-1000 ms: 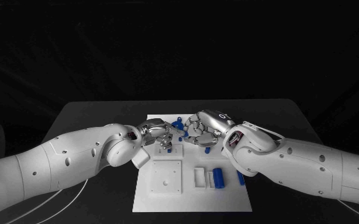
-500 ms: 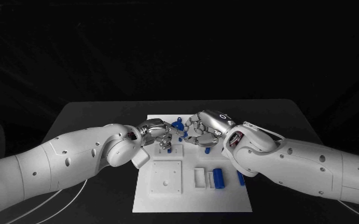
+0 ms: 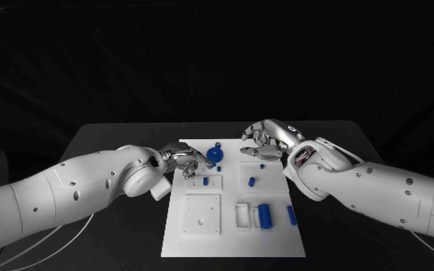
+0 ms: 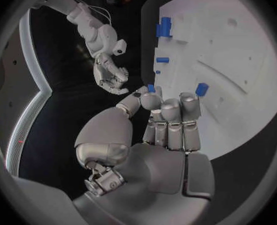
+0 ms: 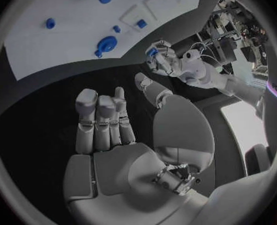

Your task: Assemble the parts on the task board

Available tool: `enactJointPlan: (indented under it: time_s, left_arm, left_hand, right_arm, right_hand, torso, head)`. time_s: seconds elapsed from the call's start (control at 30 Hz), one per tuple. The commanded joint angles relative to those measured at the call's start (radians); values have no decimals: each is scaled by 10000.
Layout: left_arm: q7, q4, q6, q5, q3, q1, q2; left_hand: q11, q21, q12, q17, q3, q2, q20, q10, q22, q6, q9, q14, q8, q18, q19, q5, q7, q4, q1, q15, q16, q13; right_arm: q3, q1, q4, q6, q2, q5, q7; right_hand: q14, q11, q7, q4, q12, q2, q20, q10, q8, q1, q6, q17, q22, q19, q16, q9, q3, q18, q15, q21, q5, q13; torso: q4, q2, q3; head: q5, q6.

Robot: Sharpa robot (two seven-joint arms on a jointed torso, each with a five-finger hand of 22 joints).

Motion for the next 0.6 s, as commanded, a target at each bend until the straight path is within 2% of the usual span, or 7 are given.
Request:
enactJointPlan:
  time_s: [0.03, 0.23, 0.27, 0.3, 0.4, 0.47, 0.6]
  left_arm:
    - [-1375, 102, 469, -1153, 15, 192, -73]
    - [-2366, 186, 605, -2094, -21, 535, -160]
    - [-2513, 190, 564, -2240, -24, 552, -153]
    - [-2653, 192, 516, -2416, -30, 555, -144]
    - [-2921, 172, 450, -2818, -64, 556, -74]
    - [-3085, 221, 274, -3522, -211, 556, -45]
    - [-3242, 202, -129, -4119, -305, 555, 44]
  left_hand:
    - [-60, 50, -42, -10, 76, -30, -1049, 62, 73, 696, 2509, 87, 437, 43, 67, 30, -468, 8, -111, -195, 51, -29]
    - [-140, 94, -97, -31, 131, -119, -1095, 272, 69, 829, 2796, 236, 514, 58, 179, 229, -545, -3, -166, -254, 93, -171]
    - [-168, 110, -127, -38, 152, -179, -1104, 339, 68, 893, 2871, 294, 536, 58, 216, 585, -568, -12, -194, -273, 107, -233]
    - [-190, 123, -151, -43, 157, -220, -1114, 402, 67, 962, 2932, 345, 559, 61, 244, 743, -600, -31, -218, -288, 121, -289]
    - [-243, 156, -172, -48, 178, -244, -1137, 510, 69, 1088, 3072, 456, 594, 71, 305, 993, -652, -68, -263, -326, 166, -407]
    - [-269, 183, -177, -51, 200, -282, -1151, 562, 74, 1148, 3180, 516, 595, 75, 344, 1296, -680, -79, -304, -346, 197, -510]
    - [-328, 233, -157, -35, 217, -341, -1175, 638, 84, 1319, 3379, 610, 659, 87, 405, 1567, -742, -82, -372, -373, 286, -690]
  right_arm:
    - [133, 0, -227, -204, -93, 950, 348]
    - [453, 4, -751, -250, -152, 1224, 435]
    - [499, 4, -851, -257, -150, 1230, 450]
    - [531, 4, -933, -277, -149, 1238, 465]
    - [587, 4, -1122, -286, -138, 1339, 492]
    - [603, 4, -1226, -293, -124, 1351, 512]
    - [612, 4, -1263, -280, -117, 1356, 517]
  right_hand:
    - [-20, 27, 124, 32, -25, -28, -10, -49, -31, 101, -198, -2, 93, -44, -49, -12, -4, 847, 61, -67, 52, -13]
    - [-24, 31, 127, 46, -26, -14, -4, -52, -29, 124, -192, -4, 93, -49, -58, -11, -8, 847, 66, -79, 112, -20]
    - [-25, 31, 127, 47, -27, -12, -2, -53, -29, 129, -190, -5, 93, -50, -60, -10, -9, 847, 66, -82, 124, -21]
    - [-26, 32, 127, 49, -27, -9, 0, -54, -28, 140, -188, -5, 93, -52, -63, -10, -10, 847, 66, -86, 152, -23]
    - [-27, 32, 128, 56, -28, -6, 5, -56, -28, 150, -184, -6, 95, -55, -67, -9, -17, 847, 67, -91, 199, -27]
    - [-28, 33, 128, 61, -29, -5, 9, -59, -28, 155, -183, -6, 96, -56, -70, -9, -25, 847, 68, -95, 239, -31]
    - [-28, 34, 129, 72, -27, -4, 17, -61, -30, 165, -182, -6, 100, -59, -75, -9, -44, 847, 69, -103, 337, -38]
  torso:
    - [5, -24, 11]
    - [2, -66, 33]
    - [1, -82, 46]
    - [1, -92, 54]
    - [2, -116, 66]
    - [-3, -133, 70]
    - [5, -143, 72]
  head:
    - [38, -15]
    - [142, -75]
    - [159, -98]
    - [178, -116]
    - [211, -150]
    - [254, -176]
    - [273, -218]
